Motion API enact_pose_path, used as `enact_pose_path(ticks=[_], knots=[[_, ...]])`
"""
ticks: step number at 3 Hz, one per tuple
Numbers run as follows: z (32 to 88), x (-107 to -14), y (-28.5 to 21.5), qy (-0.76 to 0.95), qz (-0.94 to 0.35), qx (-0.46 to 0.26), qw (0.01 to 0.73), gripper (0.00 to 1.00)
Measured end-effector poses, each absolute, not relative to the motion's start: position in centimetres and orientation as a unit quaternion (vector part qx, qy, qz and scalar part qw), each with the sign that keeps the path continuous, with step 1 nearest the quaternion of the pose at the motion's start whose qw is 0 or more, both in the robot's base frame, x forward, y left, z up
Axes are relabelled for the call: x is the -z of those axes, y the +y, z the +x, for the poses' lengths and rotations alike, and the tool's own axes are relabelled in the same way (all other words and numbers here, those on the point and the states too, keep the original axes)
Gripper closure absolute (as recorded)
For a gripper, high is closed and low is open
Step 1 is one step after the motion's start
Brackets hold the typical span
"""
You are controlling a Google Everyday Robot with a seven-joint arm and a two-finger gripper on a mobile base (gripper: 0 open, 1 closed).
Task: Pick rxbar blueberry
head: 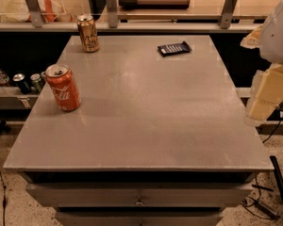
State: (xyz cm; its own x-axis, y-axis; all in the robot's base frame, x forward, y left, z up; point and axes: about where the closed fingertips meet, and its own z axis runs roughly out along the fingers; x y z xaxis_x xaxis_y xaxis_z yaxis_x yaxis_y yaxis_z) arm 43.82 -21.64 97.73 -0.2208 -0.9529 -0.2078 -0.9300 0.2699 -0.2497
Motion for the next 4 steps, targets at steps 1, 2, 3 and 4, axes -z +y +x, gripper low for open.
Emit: enact_pose_path(ticks=[1,2,3,4], knots=[[43.8,-97.7,-21.6,0.780,-0.603,0.036,0.161,0.00],[46.0,-97.7,-20.8,0.762,-0.625,0.044,0.161,0.00],[50.1,-97.3,-19.2,0.731,-0.662,0.056,0.153,0.00],[55.4,-97.2,-16.9,0.691,-0.702,0.080,0.150,0.00]])
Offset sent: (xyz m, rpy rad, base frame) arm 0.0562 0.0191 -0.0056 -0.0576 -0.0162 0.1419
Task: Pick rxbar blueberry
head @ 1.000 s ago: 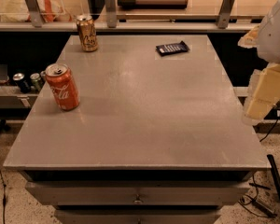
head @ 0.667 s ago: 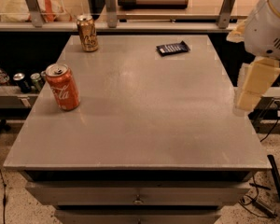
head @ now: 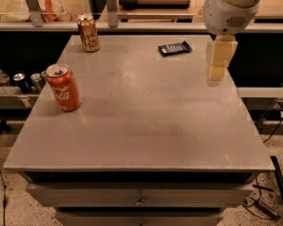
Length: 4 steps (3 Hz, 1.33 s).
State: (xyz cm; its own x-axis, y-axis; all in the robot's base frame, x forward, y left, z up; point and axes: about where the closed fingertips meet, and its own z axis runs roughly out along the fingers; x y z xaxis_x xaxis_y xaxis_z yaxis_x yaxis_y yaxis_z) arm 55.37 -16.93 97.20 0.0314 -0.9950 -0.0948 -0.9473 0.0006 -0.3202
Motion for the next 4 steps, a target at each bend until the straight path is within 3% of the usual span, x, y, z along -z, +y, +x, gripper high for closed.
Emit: enact_pose_path(ticks=[2,4], knots=[[65.1,-96.8,-12.8,0.627,-0.757,0.122,0.136,0.00],[67.2,-96.4,-12.1,0.616,-0.762,0.141,0.144,0.00]])
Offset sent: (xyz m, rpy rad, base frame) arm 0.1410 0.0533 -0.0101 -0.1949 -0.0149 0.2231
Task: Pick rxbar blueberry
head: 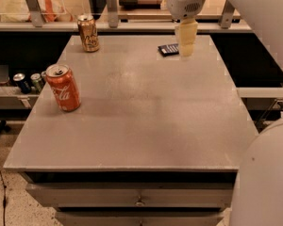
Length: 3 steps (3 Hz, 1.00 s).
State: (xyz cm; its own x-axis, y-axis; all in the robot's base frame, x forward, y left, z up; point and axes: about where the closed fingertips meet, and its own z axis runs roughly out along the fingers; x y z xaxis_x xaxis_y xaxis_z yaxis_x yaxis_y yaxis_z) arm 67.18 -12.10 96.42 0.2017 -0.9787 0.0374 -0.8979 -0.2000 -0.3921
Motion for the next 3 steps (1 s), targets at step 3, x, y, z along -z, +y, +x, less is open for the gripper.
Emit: enact_pose_path(ticks=[3], knots=[[75.5,-91.9,-12.3,0.588,-0.775,0.228,0.045,0.00]])
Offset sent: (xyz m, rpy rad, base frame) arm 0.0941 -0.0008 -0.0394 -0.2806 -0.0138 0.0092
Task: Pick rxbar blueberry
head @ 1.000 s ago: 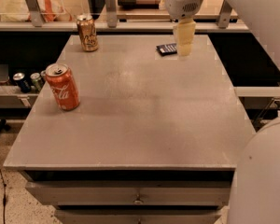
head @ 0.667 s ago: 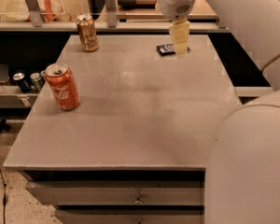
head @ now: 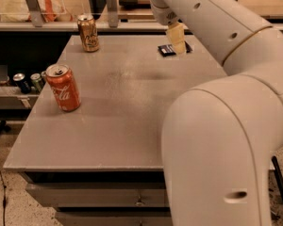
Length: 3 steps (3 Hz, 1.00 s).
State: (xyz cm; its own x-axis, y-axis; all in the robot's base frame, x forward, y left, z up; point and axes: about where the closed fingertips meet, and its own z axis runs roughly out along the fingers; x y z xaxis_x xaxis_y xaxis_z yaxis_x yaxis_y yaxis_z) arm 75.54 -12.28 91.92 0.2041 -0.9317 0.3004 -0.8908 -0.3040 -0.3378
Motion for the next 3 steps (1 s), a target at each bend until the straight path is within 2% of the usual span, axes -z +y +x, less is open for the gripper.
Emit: enact_pose_path(ticks=[3], knots=[[79.9,-87.8,-14.0,0.587,-0.766,0.262,-0.032,0.00]])
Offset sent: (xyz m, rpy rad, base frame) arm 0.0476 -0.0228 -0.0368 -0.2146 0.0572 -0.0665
